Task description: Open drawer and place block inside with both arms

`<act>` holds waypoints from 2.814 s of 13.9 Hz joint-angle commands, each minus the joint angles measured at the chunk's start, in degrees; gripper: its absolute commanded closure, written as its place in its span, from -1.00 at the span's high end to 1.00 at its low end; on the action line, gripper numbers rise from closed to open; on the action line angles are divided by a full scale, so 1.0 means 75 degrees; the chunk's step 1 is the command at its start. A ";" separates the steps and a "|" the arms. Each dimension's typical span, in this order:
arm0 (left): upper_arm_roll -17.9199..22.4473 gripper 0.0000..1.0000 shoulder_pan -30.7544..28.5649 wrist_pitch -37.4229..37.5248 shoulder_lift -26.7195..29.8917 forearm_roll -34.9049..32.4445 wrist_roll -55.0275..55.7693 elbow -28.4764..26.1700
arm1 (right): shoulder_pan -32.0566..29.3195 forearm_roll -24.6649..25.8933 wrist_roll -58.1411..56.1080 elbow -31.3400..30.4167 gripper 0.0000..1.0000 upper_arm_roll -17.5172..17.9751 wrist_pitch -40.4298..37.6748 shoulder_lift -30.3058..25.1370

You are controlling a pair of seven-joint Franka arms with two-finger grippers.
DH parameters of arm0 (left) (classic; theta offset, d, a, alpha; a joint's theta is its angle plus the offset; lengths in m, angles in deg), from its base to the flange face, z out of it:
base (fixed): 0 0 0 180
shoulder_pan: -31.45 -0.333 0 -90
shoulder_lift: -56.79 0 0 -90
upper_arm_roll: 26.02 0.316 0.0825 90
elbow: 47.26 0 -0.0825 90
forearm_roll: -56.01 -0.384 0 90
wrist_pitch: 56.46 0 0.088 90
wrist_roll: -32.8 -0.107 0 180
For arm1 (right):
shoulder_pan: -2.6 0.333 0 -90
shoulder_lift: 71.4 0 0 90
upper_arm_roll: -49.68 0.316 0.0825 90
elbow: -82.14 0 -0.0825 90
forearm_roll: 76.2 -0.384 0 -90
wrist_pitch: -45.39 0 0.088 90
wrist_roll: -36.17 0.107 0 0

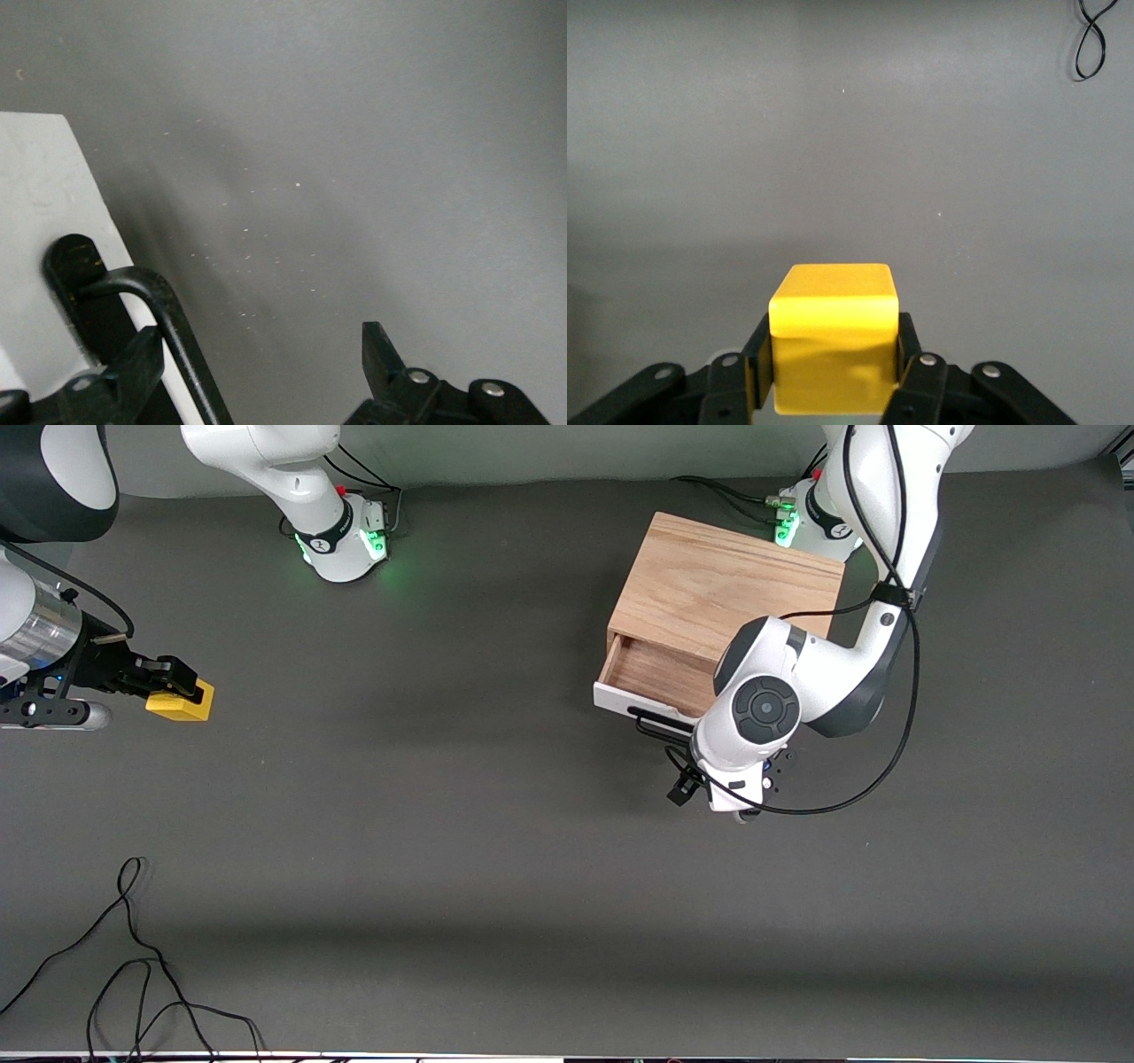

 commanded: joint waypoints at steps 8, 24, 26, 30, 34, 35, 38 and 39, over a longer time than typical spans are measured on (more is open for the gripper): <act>-0.0027 0.99 -0.0024 -0.1211 0.0153 0.0483 -0.0064 0.0041 | 0.0024 0.0119 0.0185 -0.0045 -0.38 -0.0006 -0.0047 -0.0088; 0.0055 0.99 -0.1299 0.4726 0.1920 0.0343 -0.5327 0.3721 | 0.0457 0.0119 0.0876 -0.0174 -0.39 0.0053 -0.0047 -0.0182; 0.0066 0.99 -0.1628 0.5151 0.2191 0.0005 -0.7355 0.3651 | 0.0551 0.0108 0.1086 -0.0244 -0.39 0.0053 -0.0036 -0.0194; 0.0055 1.00 -0.2038 0.4804 0.2122 -0.0384 -0.8825 0.3207 | 0.1193 0.0061 0.1695 -0.0245 -0.39 0.0053 -0.0035 -0.0205; 0.0043 1.00 -0.2086 0.5139 0.2157 -0.0384 -0.9357 0.2971 | 0.2423 0.0014 0.3040 -0.0186 -0.39 0.0065 0.0256 -0.0100; 0.0043 1.00 -0.2075 0.5199 0.2168 -0.0396 -0.9310 0.2959 | 0.2774 0.0014 0.3439 -0.0163 -0.40 0.0065 0.0350 -0.0030; 0.0194 1.00 -0.2145 0.5550 0.2168 -0.0618 -0.9333 0.2994 | 0.3934 0.0014 0.4761 0.0385 -0.43 0.0065 0.0457 0.0518; 0.0242 1.00 -0.2145 0.5632 0.2168 -0.0630 -0.9345 0.2994 | 0.4309 0.0014 0.5277 0.0783 -0.44 0.0065 0.0457 0.0881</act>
